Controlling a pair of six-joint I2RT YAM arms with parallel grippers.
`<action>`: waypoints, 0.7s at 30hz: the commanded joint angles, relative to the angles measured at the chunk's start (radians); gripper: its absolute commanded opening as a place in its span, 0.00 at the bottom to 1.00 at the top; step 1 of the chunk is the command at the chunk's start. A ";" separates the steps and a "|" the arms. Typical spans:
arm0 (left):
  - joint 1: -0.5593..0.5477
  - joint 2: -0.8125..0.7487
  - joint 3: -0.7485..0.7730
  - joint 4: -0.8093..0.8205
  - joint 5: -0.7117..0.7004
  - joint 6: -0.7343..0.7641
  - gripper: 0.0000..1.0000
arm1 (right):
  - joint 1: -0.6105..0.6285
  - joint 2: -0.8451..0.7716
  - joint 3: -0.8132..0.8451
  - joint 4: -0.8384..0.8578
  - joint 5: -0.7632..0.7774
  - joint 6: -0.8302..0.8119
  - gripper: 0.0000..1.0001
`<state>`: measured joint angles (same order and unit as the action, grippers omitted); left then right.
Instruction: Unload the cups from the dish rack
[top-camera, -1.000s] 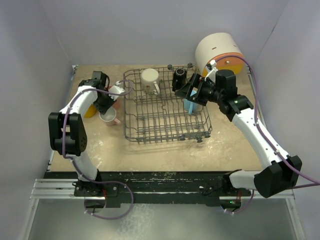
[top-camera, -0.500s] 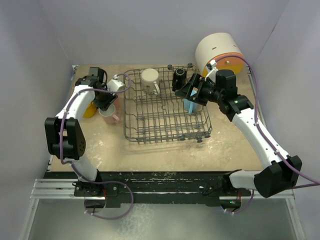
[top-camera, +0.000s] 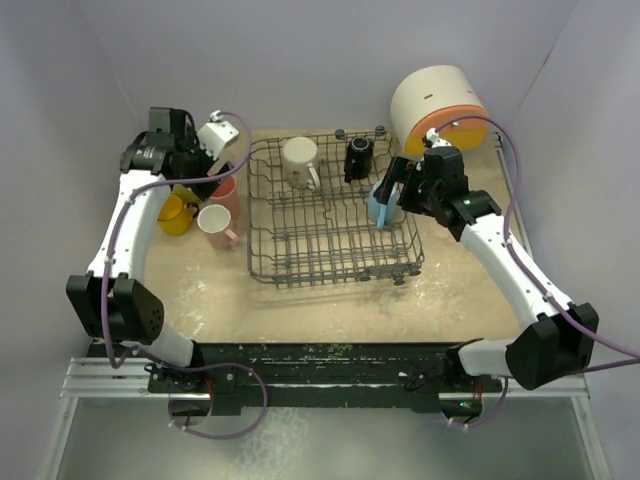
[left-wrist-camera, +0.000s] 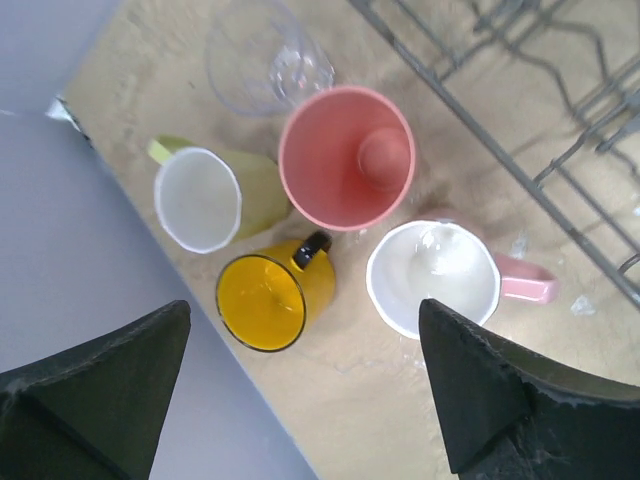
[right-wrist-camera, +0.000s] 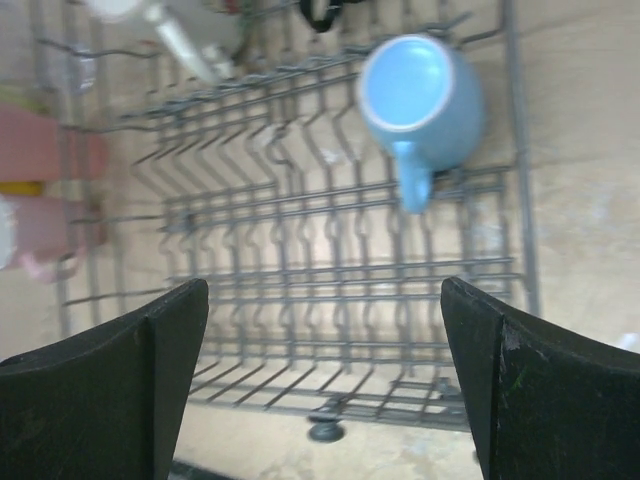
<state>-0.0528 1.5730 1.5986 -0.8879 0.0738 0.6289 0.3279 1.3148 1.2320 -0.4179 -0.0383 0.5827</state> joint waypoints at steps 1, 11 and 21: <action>0.002 -0.111 0.086 0.003 0.111 -0.021 1.00 | 0.000 0.048 -0.010 -0.019 0.236 -0.126 1.00; 0.002 -0.201 0.069 0.018 0.199 -0.027 0.99 | 0.032 0.253 0.032 0.059 0.322 -0.176 0.85; 0.002 -0.222 0.040 -0.007 0.240 -0.072 0.99 | 0.092 0.471 0.133 0.063 0.403 -0.176 0.76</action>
<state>-0.0528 1.3842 1.6634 -0.9058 0.2646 0.6048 0.4099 1.7477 1.3052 -0.3782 0.2905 0.4213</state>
